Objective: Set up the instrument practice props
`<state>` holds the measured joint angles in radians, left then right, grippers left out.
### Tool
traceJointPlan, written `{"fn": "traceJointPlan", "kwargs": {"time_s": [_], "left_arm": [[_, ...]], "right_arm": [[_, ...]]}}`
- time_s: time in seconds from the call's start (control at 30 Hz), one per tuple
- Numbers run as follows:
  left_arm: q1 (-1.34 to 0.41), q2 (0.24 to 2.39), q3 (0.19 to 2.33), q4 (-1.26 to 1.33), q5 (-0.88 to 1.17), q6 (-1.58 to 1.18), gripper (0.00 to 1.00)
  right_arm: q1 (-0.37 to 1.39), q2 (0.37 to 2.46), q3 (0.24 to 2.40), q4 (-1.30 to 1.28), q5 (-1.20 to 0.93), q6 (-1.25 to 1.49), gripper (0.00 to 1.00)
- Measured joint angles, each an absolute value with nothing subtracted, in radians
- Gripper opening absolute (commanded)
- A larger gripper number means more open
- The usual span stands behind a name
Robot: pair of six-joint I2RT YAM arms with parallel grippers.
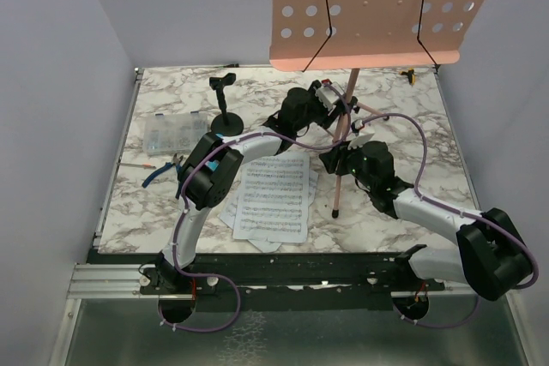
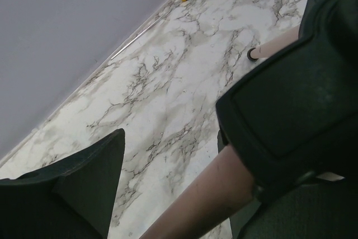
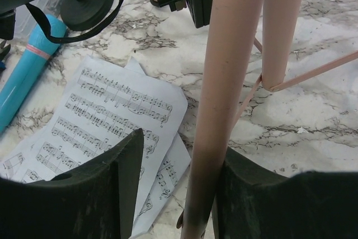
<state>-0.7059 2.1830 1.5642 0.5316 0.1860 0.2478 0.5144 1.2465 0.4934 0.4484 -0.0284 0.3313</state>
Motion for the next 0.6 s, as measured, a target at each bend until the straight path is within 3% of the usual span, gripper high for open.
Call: {"fn": "traceJointPlan", "kwargs": {"time_s": [0.6], "left_arm": [[-0.720, 2.183, 1.564, 0.533, 0.285, 0.240, 0.71]], "right_arm": [[0.530, 1.281, 0.502, 0.469, -0.079, 0.347, 0.51]]}}
